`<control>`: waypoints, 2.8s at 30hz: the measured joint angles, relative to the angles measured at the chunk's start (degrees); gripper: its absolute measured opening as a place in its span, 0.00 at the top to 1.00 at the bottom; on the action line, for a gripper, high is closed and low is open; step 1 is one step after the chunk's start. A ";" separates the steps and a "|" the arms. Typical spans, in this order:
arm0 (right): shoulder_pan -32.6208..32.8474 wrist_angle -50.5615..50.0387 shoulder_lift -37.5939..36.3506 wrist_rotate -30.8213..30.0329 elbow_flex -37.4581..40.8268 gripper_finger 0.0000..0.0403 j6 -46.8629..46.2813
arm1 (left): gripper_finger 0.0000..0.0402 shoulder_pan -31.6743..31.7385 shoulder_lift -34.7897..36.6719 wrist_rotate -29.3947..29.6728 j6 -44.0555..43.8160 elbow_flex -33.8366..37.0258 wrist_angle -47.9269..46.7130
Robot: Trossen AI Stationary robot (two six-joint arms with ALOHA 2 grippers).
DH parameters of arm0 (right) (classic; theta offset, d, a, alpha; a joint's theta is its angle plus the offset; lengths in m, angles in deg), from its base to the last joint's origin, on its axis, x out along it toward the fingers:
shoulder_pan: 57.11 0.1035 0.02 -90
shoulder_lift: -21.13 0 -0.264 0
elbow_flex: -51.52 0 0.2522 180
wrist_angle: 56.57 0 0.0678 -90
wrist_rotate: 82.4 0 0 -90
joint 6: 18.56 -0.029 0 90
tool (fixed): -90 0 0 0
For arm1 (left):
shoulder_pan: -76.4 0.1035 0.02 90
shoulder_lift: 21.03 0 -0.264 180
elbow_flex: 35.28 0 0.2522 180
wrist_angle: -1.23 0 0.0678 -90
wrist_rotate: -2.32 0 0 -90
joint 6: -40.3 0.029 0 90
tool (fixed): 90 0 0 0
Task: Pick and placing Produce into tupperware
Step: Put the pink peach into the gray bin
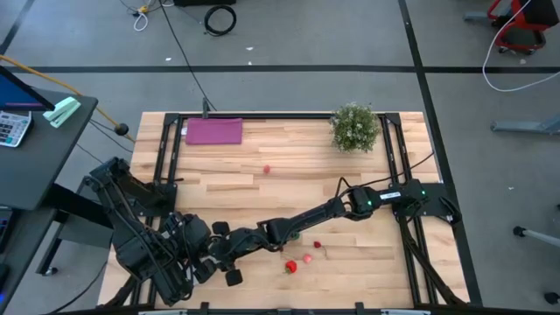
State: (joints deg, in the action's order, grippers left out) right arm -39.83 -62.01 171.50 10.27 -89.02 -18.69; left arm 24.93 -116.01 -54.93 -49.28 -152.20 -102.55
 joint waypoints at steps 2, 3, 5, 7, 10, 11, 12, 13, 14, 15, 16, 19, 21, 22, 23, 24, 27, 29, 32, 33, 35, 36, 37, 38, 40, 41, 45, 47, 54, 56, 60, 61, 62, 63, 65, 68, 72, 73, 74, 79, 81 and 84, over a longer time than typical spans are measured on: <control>0.24 -2.79 -0.56 0.02 0.07 0.60 1.13 | 0.94 0.00 0.00 -0.02 -0.38 0.00 0.02; 0.41 -4.48 -1.07 0.01 0.11 0.60 2.12 | 0.94 0.00 0.00 -0.06 -1.04 0.00 0.00; 0.77 -11.31 -3.29 0.25 0.21 0.60 5.42 | 0.95 0.00 0.00 -0.09 -1.73 0.00 0.06; 1.18 -19.86 -6.45 0.33 0.20 0.61 8.73 | 0.95 -0.02 0.00 -0.06 -2.27 0.00 0.07; 1.62 -35.48 -11.13 0.39 -0.02 0.62 11.58 | 0.96 0.29 0.00 0.04 0.17 0.00 0.09; 1.69 -40.73 -12.55 0.35 -0.02 0.63 12.29 | 0.95 0.73 0.00 -0.01 1.90 0.00 0.11; 1.69 -46.05 -13.75 0.28 0.00 0.63 13.30 | 0.95 1.33 0.00 -0.06 3.73 0.02 0.04; 1.69 -50.79 -14.99 0.25 0.02 0.64 14.03 | 0.95 2.05 0.00 0.00 5.00 0.04 0.02; 1.68 -54.96 -16.41 0.15 0.11 0.64 14.20 | 0.94 2.98 0.00 0.18 5.75 0.04 0.03; 1.63 -58.98 -17.65 0.06 0.11 0.65 14.05 | 0.93 4.01 0.00 0.47 6.03 0.04 0.02; 1.54 -62.57 -18.92 -0.06 0.11 0.65 13.61 | 0.93 5.21 0.00 0.73 6.21 0.04 0.04; 1.07 -71.73 -22.53 -1.23 1.63 0.67 12.27 | 0.90 9.59 0.00 1.05 6.24 0.26 -0.03; 0.70 -73.97 -25.34 -2.79 5.82 0.68 10.43 | 0.89 12.72 0.00 1.16 6.33 0.44 0.02; 0.53 -73.89 -27.16 -3.55 8.91 0.68 8.66 | 0.88 14.16 0.00 1.16 6.85 0.48 -0.04; 0.44 -73.55 -29.24 -4.30 12.22 0.69 6.78 | 0.87 15.43 0.00 1.18 7.82 0.48 0.02; 0.44 -73.11 -31.66 -5.39 15.94 0.69 4.94 | 0.86 16.59 0.00 1.18 9.26 0.48 0.13; 0.92 -70.62 -40.32 -9.59 28.16 0.71 -0.72 | 0.84 19.18 0.00 1.14 12.70 0.48 0.62; 1.72 -68.09 -46.88 -12.79 36.67 0.72 -5.25 | 0.83 20.51 0.00 1.05 14.88 0.48 0.52; 3.69 -62.59 -58.28 -18.52 48.31 0.73 -14.36 | 0.82 22.76 0.00 1.09 17.30 0.48 0.67; 4.62 -60.73 -62.44 -20.66 52.19 0.73 -17.61 | 0.82 23.70 0.00 1.00 18.23 0.48 0.75; 6.66 -57.13 -69.92 -25.59 59.19 0.73 -23.67 | 0.81 25.60 0.00 0.39 20.60 0.48 0.81; 7.87 -54.86 -73.75 -28.38 62.72 0.73 -26.33 | 0.80 26.66 0.00 0.24 21.99 0.48 0.82; 9.04 -53.00 -77.26 -31.21 65.90 0.73 -28.68 | 0.80 27.70 0.00 0.23 23.48 0.48 0.85; 10.20 -50.96 -80.83 -33.92 69.05 0.73 -30.74 | 0.80 28.68 0.00 0.21 25.12 0.48 0.88; 12.33 -47.06 -87.31 -38.89 74.98 0.73 -34.97 | 0.79 30.75 0.00 0.18 29.37 0.48 1.59; 13.33 -44.83 -90.19 -41.17 77.89 0.73 -37.27 | 0.79 31.81 0.00 0.06 31.72 0.48 2.71; 14.86 -38.46 -98.64 -44.40 85.22 0.74 -40.62 | 0.79 36.51 0.00 -2.84 42.33 0.48 7.93; 15.42 -37.61 -100.82 -44.58 86.96 0.74 -43.13 | 0.79 39.09 0.00 -4.53 47.47 0.48 9.61; 19.29 -37.57 -99.81 -44.30 89.74 0.74 -49.79 | 0.79 48.38 0.00 -8.04 59.34 0.48 10.51; 20.23 -37.22 -98.94 -44.33 89.71 0.74 -50.45 | 0.79 50.55 0.00 -8.53 62.41 0.48 10.54; 20.55 -37.12 -97.76 -44.38 88.78 0.74 -50.69 | 0.80 54.30 0.00 -12.79 67.56 0.48 11.85; 20.55 -37.12 -97.68 -44.45 88.70 0.74 -50.66 | 0.80 54.94 0.00 -13.75 68.43 0.48 12.41; 20.55 -37.15 -97.66 -44.66 88.61 0.74 -50.45 | 0.80 55.49 0.00 -14.66 69.50 0.48 12.83; 20.55 -37.13 -97.63 -44.75 88.55 0.74 -50.00 | 0.80 55.98 0.00 -15.16 70.48 0.48 13.09; 20.55 -37.37 -97.61 -44.75 88.52 0.74 -49.18 | 0.81 56.67 0.00 -15.29 71.36 0.48 12.92; 20.55 -37.57 -97.61 -44.73 88.52 0.74 -48.90 | 0.81 57.13 0.14 -15.31 72.11 0.48 9.52; 21.31 -39.23 -97.59 -44.67 89.02 0.74 -49.68 | 0.80 56.70 3.18 -14.99 68.81 0.50 1.00; 21.81 -39.81 -97.59 -44.50 89.23 0.74 -50.68 | 0.80 56.69 4.73 -14.74 67.65 0.52 -0.01; 22.36 -40.46 -97.59 -44.43 89.40 0.74 -51.62 | 0.80 56.66 6.62 -14.66 67.07 0.52 0.06; 24.09 -41.60 -97.57 -44.78 89.48 0.74 -55.06 | 0.81 55.35 19.35 -11.67 62.64 0.44 1.54; 24.78 -41.51 -97.53 -44.87 89.48 0.74 -56.11 | 0.80 54.20 24.09 -8.51 60.15 1.41 3.63; 25.22 -41.47 -97.46 -45.55 89.48 0.74 -56.39 | 0.80 52.42 32.33 -5.46 58.93 9.47 12.71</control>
State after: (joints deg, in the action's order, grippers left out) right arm -14.62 -103.48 74.04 -35.28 0.46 -75.08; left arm 77.35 -83.68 -60.39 9.65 -142.72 -89.84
